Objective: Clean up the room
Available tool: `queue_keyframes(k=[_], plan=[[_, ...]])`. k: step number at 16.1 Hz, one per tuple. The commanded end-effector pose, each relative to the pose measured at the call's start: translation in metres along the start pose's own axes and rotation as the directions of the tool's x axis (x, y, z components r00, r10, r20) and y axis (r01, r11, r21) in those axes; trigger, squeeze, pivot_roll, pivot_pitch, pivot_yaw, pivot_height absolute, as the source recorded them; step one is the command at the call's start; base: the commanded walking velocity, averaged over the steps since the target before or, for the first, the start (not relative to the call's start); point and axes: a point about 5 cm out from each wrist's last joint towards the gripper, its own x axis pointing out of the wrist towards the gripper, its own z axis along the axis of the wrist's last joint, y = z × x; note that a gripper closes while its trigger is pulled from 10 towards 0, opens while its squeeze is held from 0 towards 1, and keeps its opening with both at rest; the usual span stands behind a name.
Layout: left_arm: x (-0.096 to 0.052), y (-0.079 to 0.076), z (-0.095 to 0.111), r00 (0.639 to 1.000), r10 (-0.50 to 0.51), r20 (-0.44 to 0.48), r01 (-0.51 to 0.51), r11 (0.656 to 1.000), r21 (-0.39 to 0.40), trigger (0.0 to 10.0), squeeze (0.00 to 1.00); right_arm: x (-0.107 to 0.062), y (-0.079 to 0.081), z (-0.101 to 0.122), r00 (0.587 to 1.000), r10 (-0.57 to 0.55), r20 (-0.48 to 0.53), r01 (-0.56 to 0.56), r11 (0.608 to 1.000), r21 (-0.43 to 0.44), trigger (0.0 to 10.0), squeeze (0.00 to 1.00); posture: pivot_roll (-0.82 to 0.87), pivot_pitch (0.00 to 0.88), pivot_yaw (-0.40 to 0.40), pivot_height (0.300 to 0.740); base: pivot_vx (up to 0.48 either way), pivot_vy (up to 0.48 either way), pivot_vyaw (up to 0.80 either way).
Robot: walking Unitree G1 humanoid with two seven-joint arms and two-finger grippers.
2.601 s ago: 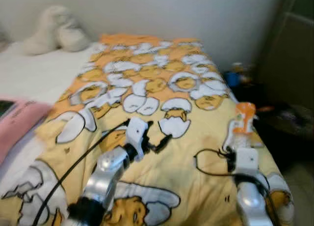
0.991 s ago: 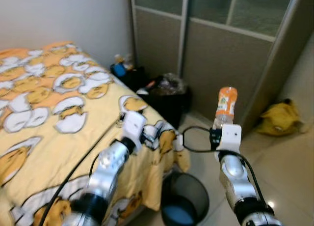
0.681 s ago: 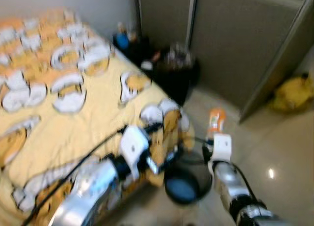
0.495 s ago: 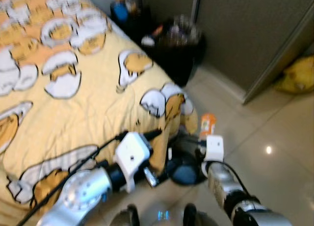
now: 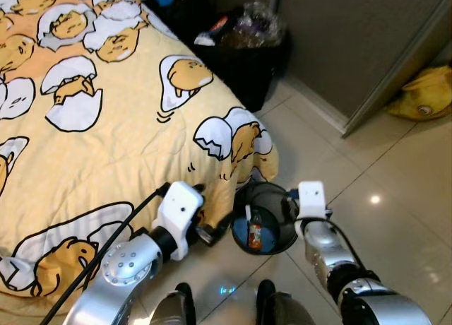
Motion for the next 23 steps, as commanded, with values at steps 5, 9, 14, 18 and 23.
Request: queue_keyframes(k=[5,9,14,18,23], plan=[[0.046,0.04,-0.034,0.955,0.296,0.003,-0.293,0.945,-0.143,10.0,0.0,-0.024,-0.017,0.022,0.944,-0.004,0.331,-0.007,0.999,0.034,10.0,0.0,0.16,0.0,-0.046,0.74,0.0,0.0,0.22],[0.064,0.039,-0.039,0.953,0.302,0.017,-0.299,0.949,-0.098,10.0,0.0,-0.027,-0.018,0.003,0.962,0.083,0.261,-0.098,0.994,0.047,10.0,0.0,0.14,0.0,-0.031,0.74,0.0,0.2,0.57],[0.068,0.031,-0.041,0.919,0.393,0.042,-0.392,0.919,-0.033,10.0,0.0,-0.04,-0.024,-0.023,0.976,0.072,0.204,-0.088,0.994,0.069,10.0,0.0,0.1,0.0,-0.002,0.74,0.0,-0.379,0.0],[0.072,0.036,-0.034,0.918,0.385,0.096,-0.374,0.92,-0.114,10.0,0.0,-0.045,-0.017,-0.025,0.967,0.143,0.211,-0.157,0.986,0.052,10.0,0.0,0.1,0.0,-0.012,0.74,0.0,-0.117,0.0],[0.07,0.032,-0.044,0.912,0.406,0.06,-0.393,0.906,-0.161,10.0,0.0,-0.041,-0.02,-0.016,0.962,0.138,0.235,-0.159,0.985,0.072,10.0,0.0,0.1,0.0,-0.033,0.74,0.0,0.351,0.0]])
